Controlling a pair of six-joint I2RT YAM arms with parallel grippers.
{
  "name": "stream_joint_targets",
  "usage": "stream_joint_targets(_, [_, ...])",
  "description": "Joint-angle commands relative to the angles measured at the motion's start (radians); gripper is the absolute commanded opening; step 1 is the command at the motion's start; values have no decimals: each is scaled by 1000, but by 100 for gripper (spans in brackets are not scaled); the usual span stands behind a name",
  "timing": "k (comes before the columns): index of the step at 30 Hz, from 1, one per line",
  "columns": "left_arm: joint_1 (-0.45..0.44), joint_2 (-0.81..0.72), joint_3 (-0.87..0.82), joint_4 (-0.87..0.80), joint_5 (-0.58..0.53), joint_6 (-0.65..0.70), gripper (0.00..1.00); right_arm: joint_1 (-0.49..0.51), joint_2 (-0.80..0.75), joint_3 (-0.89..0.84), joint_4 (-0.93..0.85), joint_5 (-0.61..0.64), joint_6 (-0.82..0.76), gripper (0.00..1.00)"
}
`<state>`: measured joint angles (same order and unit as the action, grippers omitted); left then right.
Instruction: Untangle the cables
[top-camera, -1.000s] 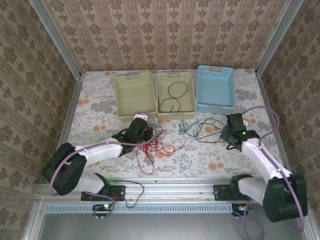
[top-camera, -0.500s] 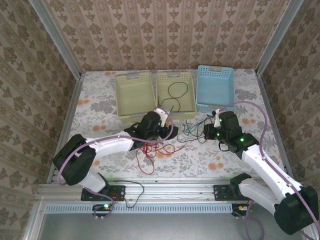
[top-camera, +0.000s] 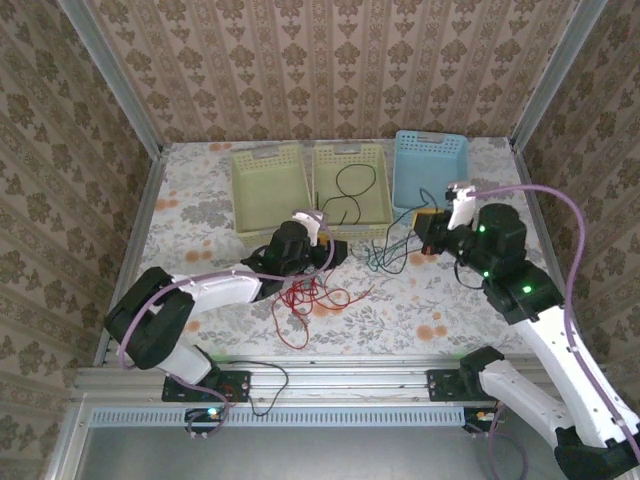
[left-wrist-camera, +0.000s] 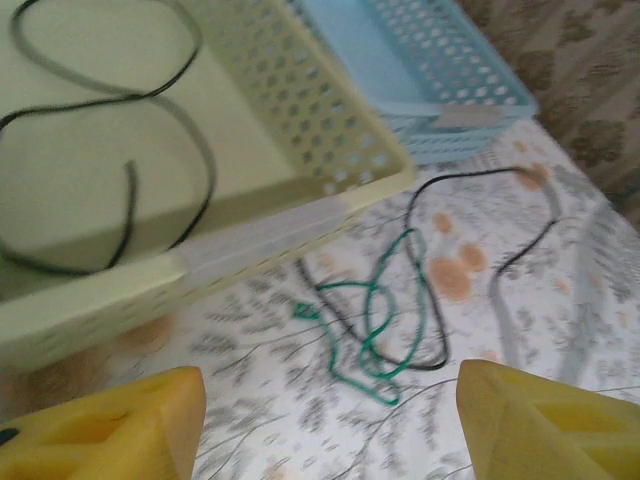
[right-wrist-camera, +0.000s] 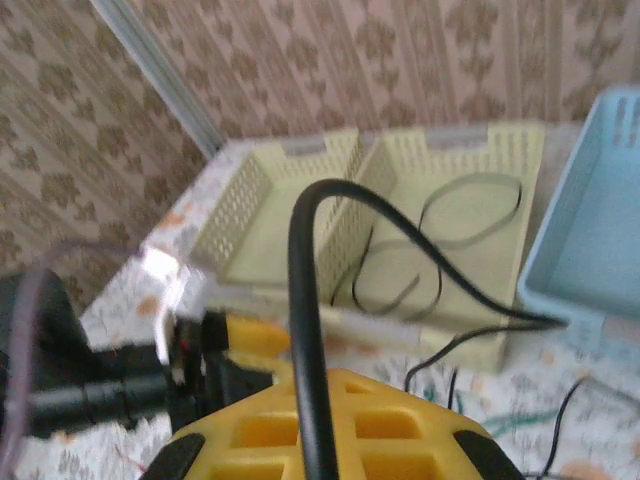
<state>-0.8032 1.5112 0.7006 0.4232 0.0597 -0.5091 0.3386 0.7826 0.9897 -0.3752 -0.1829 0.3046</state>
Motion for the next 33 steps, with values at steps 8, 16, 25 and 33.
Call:
stream_joint_targets(8, [-19, -39, -10, -256, -304, -79, 68, 17, 165, 445, 206, -78, -49, 0])
stream_joint_targets(16, [-21, -48, -53, -288, -365, -172, 68, 30, 467, 840, 375, -151, -36, 0])
stream_joint_targets(25, [-23, -82, -93, -265, -363, -213, 68, 30, 811, 960, 229, -117, -34, 0])
stream_joint_targets(33, [-25, -92, -76, -297, -353, -194, 69, 30, 1003, 778, 308, 108, 0, 0])
